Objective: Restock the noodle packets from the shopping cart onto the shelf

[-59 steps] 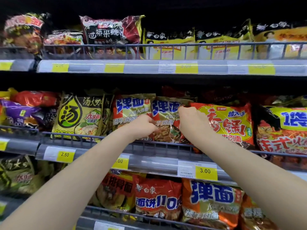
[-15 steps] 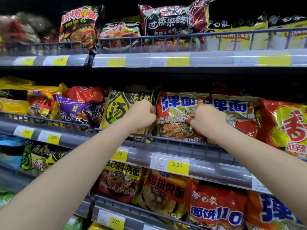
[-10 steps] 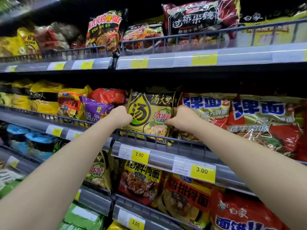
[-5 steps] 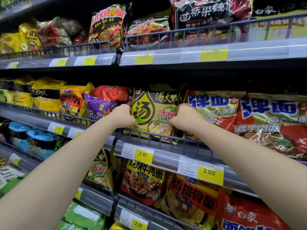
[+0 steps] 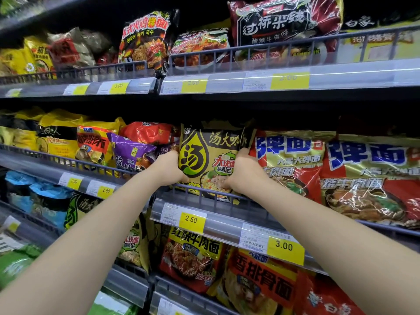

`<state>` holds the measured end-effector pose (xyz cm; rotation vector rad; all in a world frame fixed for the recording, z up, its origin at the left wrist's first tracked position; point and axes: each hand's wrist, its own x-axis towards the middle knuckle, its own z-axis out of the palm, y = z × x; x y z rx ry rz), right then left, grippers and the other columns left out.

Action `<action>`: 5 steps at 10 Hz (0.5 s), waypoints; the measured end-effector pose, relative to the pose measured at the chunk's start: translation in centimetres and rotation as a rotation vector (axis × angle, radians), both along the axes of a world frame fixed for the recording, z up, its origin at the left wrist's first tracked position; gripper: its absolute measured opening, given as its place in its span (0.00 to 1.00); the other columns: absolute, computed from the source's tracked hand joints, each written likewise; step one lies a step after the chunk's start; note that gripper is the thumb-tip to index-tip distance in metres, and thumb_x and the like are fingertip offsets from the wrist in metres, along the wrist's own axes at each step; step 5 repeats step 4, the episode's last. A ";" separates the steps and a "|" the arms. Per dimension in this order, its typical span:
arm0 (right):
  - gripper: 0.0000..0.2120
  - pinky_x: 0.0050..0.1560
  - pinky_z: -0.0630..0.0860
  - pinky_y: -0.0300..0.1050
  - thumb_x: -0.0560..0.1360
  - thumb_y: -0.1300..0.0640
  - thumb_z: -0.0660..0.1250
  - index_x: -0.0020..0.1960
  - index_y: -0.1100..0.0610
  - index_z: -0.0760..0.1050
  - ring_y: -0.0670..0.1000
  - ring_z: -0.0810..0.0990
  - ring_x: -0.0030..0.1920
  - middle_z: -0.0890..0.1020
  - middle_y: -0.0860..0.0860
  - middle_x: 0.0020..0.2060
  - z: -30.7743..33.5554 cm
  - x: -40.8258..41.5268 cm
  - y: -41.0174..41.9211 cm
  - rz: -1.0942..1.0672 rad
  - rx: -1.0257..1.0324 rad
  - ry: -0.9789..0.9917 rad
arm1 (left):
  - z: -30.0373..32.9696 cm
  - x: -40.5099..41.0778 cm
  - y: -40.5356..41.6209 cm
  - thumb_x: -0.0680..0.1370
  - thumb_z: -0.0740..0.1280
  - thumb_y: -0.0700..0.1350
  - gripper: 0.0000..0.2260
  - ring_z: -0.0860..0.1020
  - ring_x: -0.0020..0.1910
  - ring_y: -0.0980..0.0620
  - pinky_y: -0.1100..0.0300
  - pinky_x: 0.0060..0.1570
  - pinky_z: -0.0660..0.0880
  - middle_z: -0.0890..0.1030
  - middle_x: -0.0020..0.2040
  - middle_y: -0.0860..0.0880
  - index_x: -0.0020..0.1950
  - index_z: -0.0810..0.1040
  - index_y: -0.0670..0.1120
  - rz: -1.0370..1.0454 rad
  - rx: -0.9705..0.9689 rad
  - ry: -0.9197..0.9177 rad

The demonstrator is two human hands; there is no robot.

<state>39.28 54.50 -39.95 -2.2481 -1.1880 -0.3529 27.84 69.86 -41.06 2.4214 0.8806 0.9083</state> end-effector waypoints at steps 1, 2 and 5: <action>0.36 0.40 0.77 0.43 0.71 0.54 0.74 0.69 0.63 0.56 0.51 0.74 0.41 0.69 0.54 0.44 -0.2 0.1 -0.1 0.008 0.014 -0.020 | 0.1 0.0 0.2 0.69 0.75 0.44 0.27 0.77 0.56 0.45 0.58 0.45 0.72 0.77 0.61 0.44 0.64 0.69 0.42 0.021 0.002 0.031; 0.37 0.37 0.74 0.41 0.71 0.52 0.74 0.69 0.65 0.57 0.52 0.75 0.45 0.74 0.56 0.50 0.1 -0.2 -0.7 0.029 -0.004 0.021 | 0.4 -0.2 -0.2 0.70 0.74 0.45 0.24 0.77 0.54 0.44 0.54 0.48 0.75 0.78 0.58 0.42 0.62 0.71 0.41 0.046 0.011 0.065; 0.18 0.40 0.71 0.45 0.76 0.50 0.66 0.59 0.60 0.68 0.54 0.76 0.44 0.76 0.52 0.46 1.1 -1.5 -3.5 -0.060 -0.089 -0.225 | 0.9 -0.9 -1.5 0.74 0.67 0.45 0.14 0.76 0.46 0.46 0.54 0.44 0.75 0.78 0.51 0.43 0.57 0.73 0.40 0.139 0.210 0.098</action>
